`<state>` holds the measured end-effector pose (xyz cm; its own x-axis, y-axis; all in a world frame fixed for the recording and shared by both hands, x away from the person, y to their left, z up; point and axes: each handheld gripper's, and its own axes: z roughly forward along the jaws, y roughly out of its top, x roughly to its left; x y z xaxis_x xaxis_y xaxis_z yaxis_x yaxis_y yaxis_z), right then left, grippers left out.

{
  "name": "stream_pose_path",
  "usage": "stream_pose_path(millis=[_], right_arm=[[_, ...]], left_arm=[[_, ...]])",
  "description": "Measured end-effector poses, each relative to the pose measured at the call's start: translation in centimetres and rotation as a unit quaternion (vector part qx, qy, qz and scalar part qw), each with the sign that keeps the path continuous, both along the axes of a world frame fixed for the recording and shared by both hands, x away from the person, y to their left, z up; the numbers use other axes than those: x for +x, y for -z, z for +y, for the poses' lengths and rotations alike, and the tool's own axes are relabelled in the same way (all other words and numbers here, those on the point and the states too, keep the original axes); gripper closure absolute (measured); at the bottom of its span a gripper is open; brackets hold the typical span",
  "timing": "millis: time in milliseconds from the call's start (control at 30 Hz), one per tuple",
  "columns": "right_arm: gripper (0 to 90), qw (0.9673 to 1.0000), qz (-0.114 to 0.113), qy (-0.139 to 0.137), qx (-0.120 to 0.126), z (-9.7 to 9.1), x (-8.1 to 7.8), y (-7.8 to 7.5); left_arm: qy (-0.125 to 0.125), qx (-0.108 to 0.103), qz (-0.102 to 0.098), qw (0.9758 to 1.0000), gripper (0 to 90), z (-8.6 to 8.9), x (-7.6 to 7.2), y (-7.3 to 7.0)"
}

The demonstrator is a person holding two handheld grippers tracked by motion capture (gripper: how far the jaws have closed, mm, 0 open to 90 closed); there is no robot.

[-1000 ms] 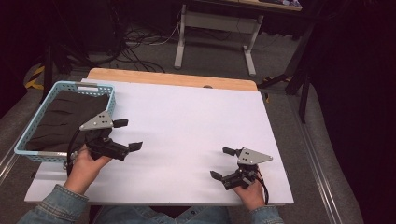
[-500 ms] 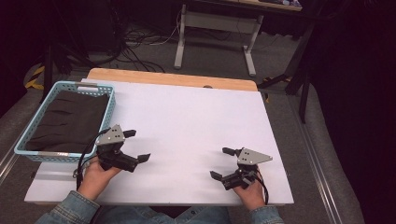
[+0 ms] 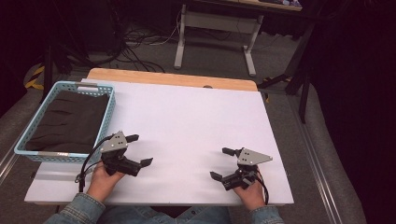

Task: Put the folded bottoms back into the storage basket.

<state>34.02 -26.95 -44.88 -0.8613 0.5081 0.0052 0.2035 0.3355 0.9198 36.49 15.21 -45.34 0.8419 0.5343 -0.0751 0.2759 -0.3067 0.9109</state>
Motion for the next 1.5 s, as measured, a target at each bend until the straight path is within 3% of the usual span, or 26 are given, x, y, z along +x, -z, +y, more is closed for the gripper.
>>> stream_pose_path(millis=[133,367,600,1167,1500], right_arm=[[0.4,1.0,0.0,0.0,0.001,-0.03,0.0,-0.01],[0.4,1.0,0.0,-0.001,0.003,-0.06,-0.01,-0.01],[0.4,1.0,0.0,-0.001,0.003,-0.07,-0.02,-0.01],[0.4,1.0,0.0,0.0,0.003,-0.08,-0.03,-0.01],[0.4,1.0,0.0,0.0,0.002,-0.08,-0.03,-0.01]], left_arm=[[0.003,0.001,0.0,1.0,0.0,-0.15,0.13,0.87],[0.001,-0.011,0.009,0.9999,0.0,0.19,0.46,1.01],[0.004,-0.001,0.011,0.9999,0.0,-0.11,0.53,1.22],[0.004,-0.002,0.005,1.0,0.0,-0.13,0.41,1.15],[0.007,-0.008,0.012,0.9999,0.0,-0.01,0.46,1.12]])
